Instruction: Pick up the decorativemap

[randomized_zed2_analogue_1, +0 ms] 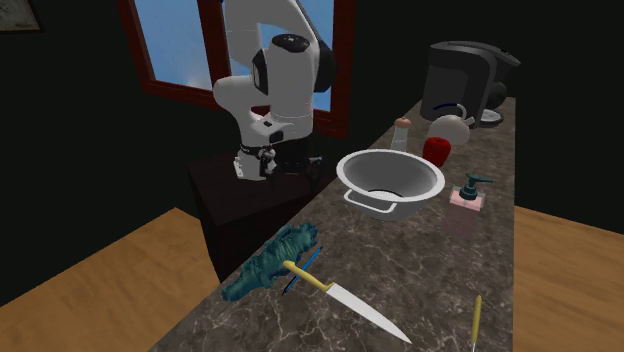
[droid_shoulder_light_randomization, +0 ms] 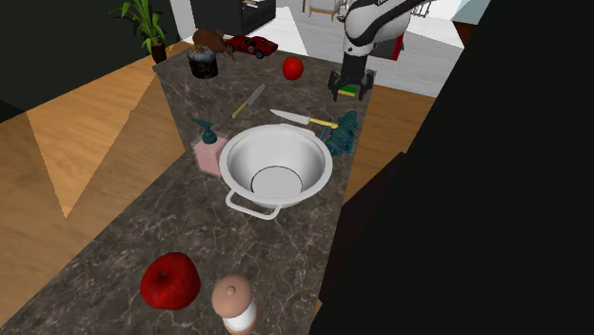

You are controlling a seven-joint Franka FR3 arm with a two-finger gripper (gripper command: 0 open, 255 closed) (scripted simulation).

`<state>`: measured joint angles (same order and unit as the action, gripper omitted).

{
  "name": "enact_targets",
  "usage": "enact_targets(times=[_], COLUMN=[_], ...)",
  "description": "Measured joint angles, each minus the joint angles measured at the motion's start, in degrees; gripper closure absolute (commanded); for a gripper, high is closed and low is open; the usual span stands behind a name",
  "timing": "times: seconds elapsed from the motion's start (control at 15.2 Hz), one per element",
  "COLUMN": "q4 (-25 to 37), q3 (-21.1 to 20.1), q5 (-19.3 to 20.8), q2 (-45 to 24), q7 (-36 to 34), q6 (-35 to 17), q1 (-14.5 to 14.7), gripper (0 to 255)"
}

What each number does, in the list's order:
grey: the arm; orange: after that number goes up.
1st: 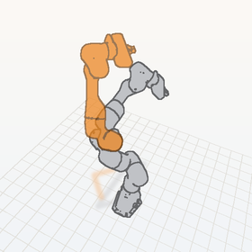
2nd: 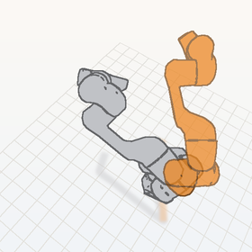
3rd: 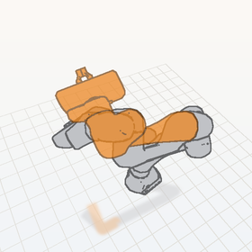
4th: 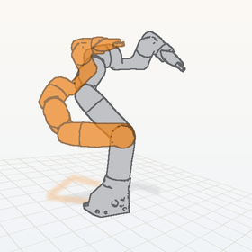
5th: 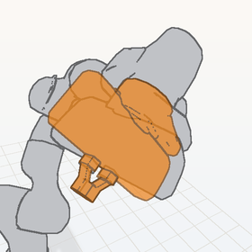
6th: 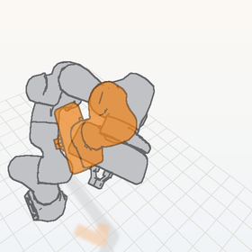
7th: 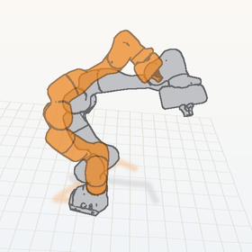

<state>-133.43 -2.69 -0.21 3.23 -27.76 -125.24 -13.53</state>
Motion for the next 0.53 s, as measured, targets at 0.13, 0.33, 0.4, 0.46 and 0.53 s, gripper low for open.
enact_targets(times=[0.13, 0.33, 0.4, 0.46, 0.53], q4=[2.3, 4.7, 5.5, 6.8, 7.5], q3=[0.5, 1.8, 2.3, 2.8, 3.2], q5=[1.2, 2.9, 3.4, 3.8, 4.2], q2=[-4.1, -9.5, -11.1, -13.2, -14.3], q7=[-3.3, -7.7, -9.1, -10.7, -12.3], q6=[-1.9, -5.2, -5.9, -6.9, -7.4], q1=[-0.6, -1.7, -2.0, -2.1, -2.2], gripper=[0, 0, 0, 0, 0])
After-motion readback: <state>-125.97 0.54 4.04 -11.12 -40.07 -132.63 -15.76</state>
